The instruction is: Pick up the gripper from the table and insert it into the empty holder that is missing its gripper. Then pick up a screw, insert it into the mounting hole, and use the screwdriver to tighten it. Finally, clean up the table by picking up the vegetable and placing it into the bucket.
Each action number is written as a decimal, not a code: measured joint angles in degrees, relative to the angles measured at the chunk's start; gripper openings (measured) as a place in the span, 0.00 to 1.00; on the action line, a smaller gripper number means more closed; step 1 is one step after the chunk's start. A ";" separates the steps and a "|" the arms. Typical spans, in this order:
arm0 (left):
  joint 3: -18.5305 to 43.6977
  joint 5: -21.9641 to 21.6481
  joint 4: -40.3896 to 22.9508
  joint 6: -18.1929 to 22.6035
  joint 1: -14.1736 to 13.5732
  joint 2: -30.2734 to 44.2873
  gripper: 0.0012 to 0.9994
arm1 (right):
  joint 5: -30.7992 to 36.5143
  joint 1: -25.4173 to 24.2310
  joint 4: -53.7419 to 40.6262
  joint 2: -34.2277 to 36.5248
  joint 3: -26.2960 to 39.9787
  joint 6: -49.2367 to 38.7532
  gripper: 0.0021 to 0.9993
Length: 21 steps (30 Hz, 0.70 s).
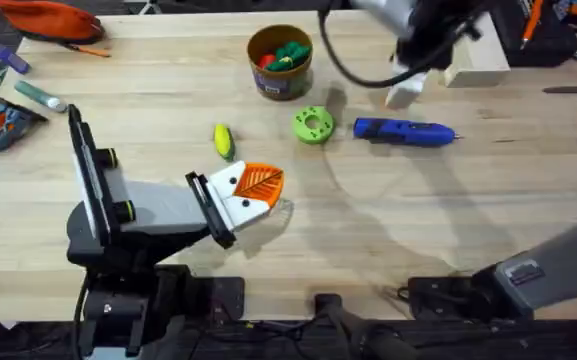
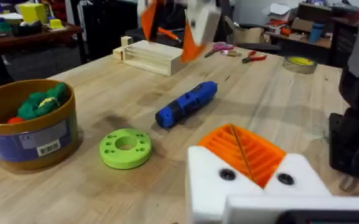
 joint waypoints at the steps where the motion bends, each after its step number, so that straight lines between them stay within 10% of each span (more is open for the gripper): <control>1: 0.00 0.02 0.00 -0.02 0.00 0.00 0.01 | -1.01 -0.07 0.97 -1.98 0.07 1.02 0.79; 21: 0.00 0.04 0.00 -0.02 0.00 0.00 0.01 | -10.73 -3.46 9.29 -30.22 -5.88 24.83 0.79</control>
